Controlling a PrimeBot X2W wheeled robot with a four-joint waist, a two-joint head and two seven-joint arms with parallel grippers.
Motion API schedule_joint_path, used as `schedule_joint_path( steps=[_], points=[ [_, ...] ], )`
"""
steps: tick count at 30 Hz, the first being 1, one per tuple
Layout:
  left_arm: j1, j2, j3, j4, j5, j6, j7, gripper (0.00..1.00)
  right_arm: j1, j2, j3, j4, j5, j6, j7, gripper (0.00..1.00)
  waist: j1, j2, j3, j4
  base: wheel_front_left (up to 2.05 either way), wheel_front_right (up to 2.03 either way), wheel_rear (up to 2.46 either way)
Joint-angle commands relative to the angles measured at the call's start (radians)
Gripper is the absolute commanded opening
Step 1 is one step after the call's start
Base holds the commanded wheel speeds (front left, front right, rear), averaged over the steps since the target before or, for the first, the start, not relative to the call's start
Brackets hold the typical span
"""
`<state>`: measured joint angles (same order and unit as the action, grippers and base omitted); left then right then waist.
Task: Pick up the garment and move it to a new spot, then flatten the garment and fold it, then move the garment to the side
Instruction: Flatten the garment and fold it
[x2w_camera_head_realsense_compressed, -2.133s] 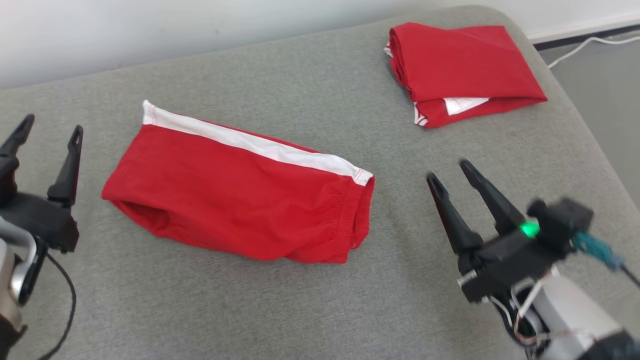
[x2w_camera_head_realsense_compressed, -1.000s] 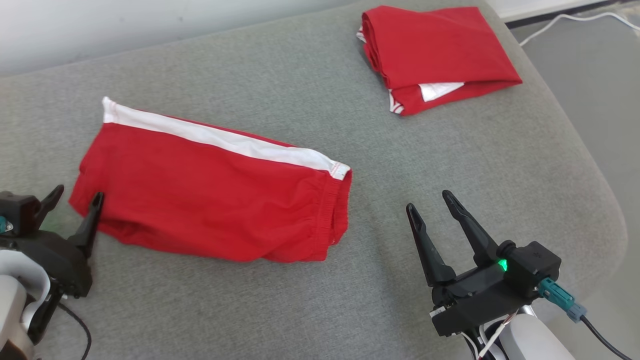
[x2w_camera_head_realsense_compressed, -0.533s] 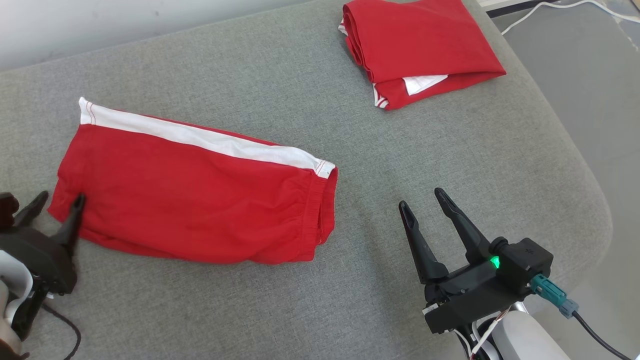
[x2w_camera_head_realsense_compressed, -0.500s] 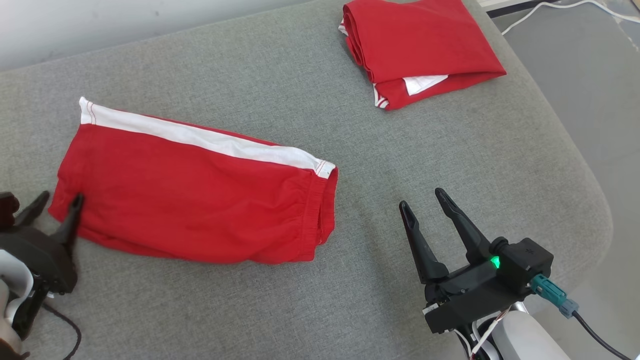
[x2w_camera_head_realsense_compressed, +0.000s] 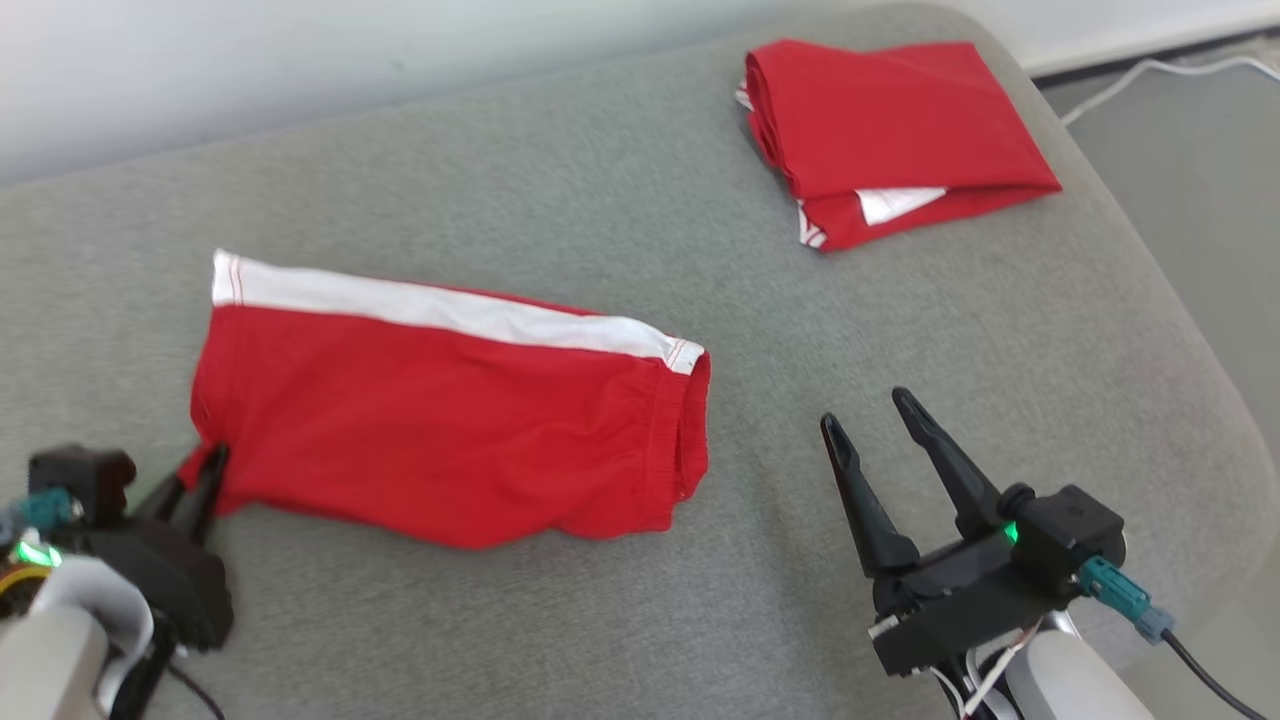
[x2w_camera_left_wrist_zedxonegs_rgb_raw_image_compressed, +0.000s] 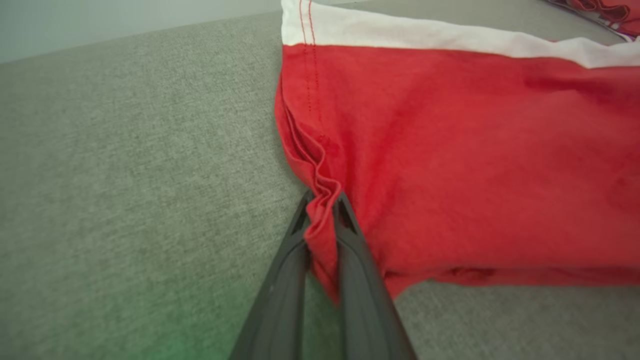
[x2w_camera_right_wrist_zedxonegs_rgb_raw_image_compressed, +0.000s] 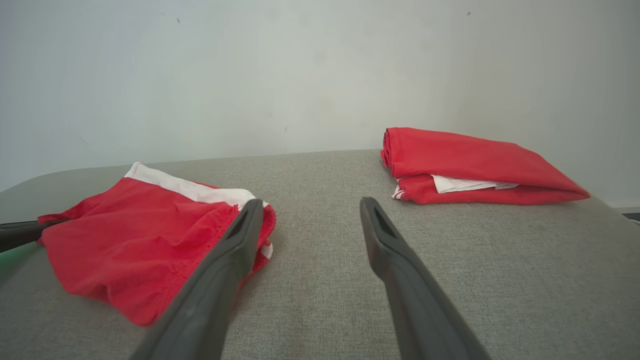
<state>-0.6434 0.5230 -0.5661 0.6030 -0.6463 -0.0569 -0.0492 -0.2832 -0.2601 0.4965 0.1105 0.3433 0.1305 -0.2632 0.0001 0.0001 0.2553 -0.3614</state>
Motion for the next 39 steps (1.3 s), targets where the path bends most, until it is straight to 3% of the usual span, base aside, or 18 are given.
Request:
schedule_joint_path(
  steps=[1,18,24,25,26,27,39],
  points=[
    [0.051,0.006,-0.004,-0.01,-0.009,0.014,-0.012,0.0,0.015,-0.011,-0.002,0.002,-0.003,0.0,-0.001,1.0,-0.0001,-0.0001,-0.047,0.043,0.0,0.0,0.0],
    [0.322,-0.026,0.004,-0.248,-0.04,0.157,-0.098,0.0,0.093,-0.042,-0.025,0.027,-0.009,0.0,-0.001,1.0,-0.0001,-0.0001,-0.148,0.138,0.0,0.0,0.0],
    [0.358,-0.038,0.007,-0.279,-0.05,0.185,-0.113,0.0,0.089,-0.05,-0.015,0.042,0.0,0.0,-0.001,1.0,-0.0001,-0.0001,-0.159,0.153,0.0,0.0,0.0],
    [0.355,-0.035,0.007,-0.278,-0.035,0.192,-0.126,0.16,0.088,-0.051,-0.014,0.044,0.0,0.0,-0.001,1.0,-0.0001,-0.0001,-0.159,0.155,0.0,0.0,0.0],
    [0.351,-0.034,0.002,-0.277,-0.02,0.195,-0.137,0.8,0.087,-0.052,-0.013,0.046,0.002,0.0,-0.001,1.0,-0.0001,-0.0001,-0.16,0.157,0.0,0.0,0.0],
    [0.347,-0.036,0.0,-0.276,-0.01,0.202,-0.148,1.0,0.086,-0.053,-0.012,0.048,0.003,0.0,-0.001,1.0,-0.0001,-0.0001,-0.161,0.159,0.0,0.0,0.0],
    [0.403,-0.076,0.13,-0.396,0.093,0.329,-0.216,1.0,0.106,-0.014,-0.089,0.056,-0.026,0.0,-0.001,1.0,-0.0001,-0.0001,-0.19,0.201,0.0,0.0,0.0]
  ],
)
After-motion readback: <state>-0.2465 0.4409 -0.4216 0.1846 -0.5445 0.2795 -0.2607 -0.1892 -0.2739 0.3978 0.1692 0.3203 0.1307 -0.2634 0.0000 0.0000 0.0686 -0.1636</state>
